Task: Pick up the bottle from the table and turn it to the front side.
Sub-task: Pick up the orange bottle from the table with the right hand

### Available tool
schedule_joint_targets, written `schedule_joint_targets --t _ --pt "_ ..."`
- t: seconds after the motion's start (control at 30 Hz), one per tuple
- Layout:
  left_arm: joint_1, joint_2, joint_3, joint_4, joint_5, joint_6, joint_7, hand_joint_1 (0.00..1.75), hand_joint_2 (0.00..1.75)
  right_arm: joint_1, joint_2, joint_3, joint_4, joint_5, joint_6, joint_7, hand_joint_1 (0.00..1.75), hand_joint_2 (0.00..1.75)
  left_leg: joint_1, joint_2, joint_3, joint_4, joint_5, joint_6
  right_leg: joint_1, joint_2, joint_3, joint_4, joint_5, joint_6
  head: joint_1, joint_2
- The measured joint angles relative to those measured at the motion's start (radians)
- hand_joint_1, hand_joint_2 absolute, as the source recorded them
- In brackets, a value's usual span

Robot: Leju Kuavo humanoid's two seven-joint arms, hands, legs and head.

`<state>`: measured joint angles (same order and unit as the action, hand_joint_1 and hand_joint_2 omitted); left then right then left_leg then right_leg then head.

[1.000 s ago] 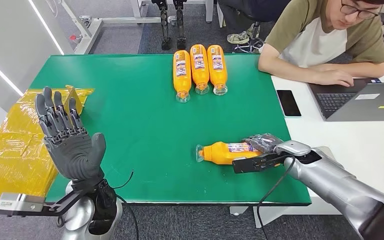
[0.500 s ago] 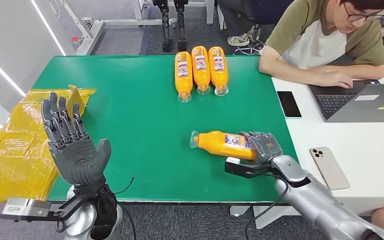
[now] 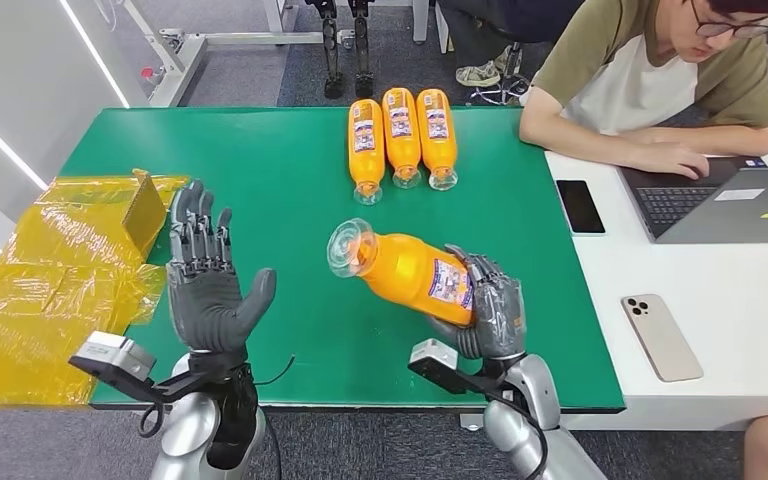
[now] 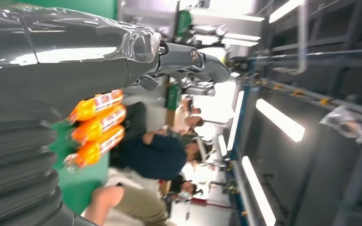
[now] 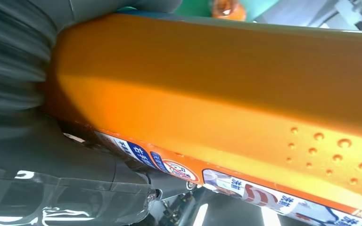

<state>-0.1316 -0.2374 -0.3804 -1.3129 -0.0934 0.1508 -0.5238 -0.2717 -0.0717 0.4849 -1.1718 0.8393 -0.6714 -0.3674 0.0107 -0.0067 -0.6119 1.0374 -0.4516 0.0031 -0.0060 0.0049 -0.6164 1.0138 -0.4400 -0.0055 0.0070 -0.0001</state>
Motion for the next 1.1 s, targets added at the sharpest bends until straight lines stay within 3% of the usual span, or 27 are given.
schedule_joint_targets --t 0.13,0.27,0.63,0.93,1.07,1.1 --pt "-0.015 -0.001 -0.019 0.046 -0.018 -0.044 0.036 0.0 1.75 0.026 0.056 -0.012 -0.028 0.036 0.0 0.033 1.75 1.75 0.0 0.001 0.0 0.0 0.0 0.0 0.0 0.001 0.0 0.0 0.0 0.0 0.0 0.0" --pt "-0.021 -0.001 -0.042 0.061 -0.026 -0.108 0.044 0.0 1.75 0.028 0.075 0.023 -0.045 0.028 0.015 0.105 1.75 1.75 0.0 0.001 -0.001 0.0 0.0 0.0 0.0 0.001 0.0 0.0 0.0 0.0 0.0 0.0" --pt "-0.022 0.001 -0.072 0.061 -0.049 -0.219 0.044 0.0 1.75 0.02 0.081 0.118 -0.114 0.052 0.202 0.197 1.75 1.75 0.0 0.001 -0.001 0.0 0.0 0.0 0.0 0.0 -0.001 0.0 0.0 0.0 0.0 0.0" --pt "-0.022 0.002 -0.072 0.057 -0.074 -0.262 0.05 0.0 1.75 0.013 0.072 0.135 -0.142 0.081 0.286 0.197 1.75 1.75 0.0 0.0 -0.001 0.0 0.0 0.0 0.0 0.0 -0.001 0.0 0.0 0.0 0.0 0.0" --pt "-0.02 0.003 -0.072 0.058 -0.081 -0.27 0.049 0.52 1.75 -0.003 0.064 0.156 -0.143 0.09 0.349 0.171 1.75 1.75 0.0 0.001 -0.001 0.0 0.0 0.0 0.0 0.001 -0.001 0.0 0.0 0.0 0.0 0.0" --pt "-0.018 0.004 -0.072 0.058 -0.083 -0.272 0.049 0.52 1.75 -0.007 0.063 0.164 -0.144 0.093 0.363 0.166 1.75 1.75 0.0 0.001 -0.002 0.0 0.0 0.0 0.0 0.001 -0.002 0.0 0.0 0.0 0.0 0.0"
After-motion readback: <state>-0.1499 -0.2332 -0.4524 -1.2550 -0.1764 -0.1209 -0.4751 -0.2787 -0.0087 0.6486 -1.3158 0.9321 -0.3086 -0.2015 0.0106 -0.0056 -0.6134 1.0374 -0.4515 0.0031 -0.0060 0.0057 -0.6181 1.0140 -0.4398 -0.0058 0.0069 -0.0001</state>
